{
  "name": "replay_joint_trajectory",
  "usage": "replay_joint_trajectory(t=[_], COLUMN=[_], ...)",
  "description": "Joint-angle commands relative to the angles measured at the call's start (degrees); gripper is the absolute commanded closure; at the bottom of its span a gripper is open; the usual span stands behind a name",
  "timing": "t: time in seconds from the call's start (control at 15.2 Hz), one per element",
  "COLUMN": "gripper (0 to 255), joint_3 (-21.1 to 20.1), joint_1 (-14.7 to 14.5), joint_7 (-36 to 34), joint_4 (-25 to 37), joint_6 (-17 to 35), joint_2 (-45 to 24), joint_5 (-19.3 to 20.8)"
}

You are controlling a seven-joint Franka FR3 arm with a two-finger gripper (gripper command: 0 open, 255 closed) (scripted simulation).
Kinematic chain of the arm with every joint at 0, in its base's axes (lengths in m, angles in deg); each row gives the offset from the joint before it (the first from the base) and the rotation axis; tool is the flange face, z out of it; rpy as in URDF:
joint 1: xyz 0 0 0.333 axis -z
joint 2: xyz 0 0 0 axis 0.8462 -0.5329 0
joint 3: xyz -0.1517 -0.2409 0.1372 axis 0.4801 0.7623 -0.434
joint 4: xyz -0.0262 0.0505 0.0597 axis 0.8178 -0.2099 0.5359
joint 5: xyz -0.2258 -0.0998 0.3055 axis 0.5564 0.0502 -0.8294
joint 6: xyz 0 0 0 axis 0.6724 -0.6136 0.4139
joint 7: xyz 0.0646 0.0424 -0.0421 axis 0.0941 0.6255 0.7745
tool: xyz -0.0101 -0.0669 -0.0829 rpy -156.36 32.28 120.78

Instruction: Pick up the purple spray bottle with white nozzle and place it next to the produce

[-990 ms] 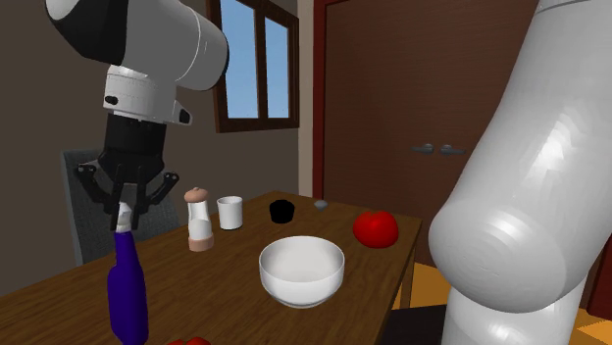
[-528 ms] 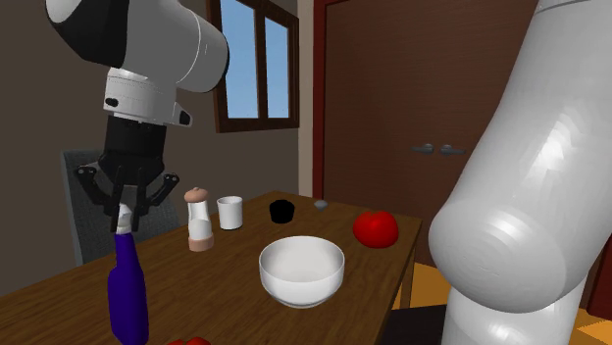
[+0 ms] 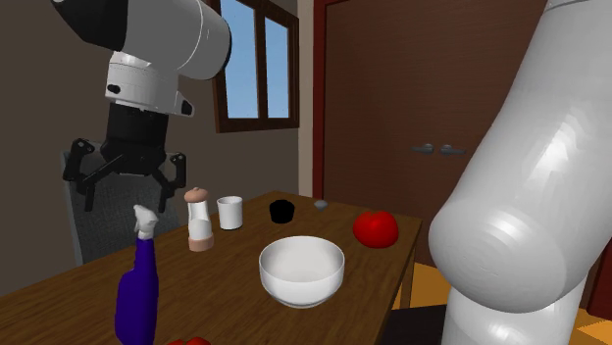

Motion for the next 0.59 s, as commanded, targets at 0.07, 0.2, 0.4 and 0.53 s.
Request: replay_joint_trajectory(t=[0.07, 0.2, 0.4, 0.53], gripper=[0, 0, 0, 0], joint_3=[1.37, 1.38, 1.38, 1.38], joint_1=[0.32, 0.30, 0.30, 0.30], joint_7=[0.43, 0.43, 0.42, 0.42], joint_4=[2.59, 2.58, 2.59, 2.59], joint_6=[-5.03, -5.03, -5.03, -5.03], joint_2=[2.30, 2.30, 2.30, 2.30], joint_5=[-0.27, -0.27, -0.26, -0.26])
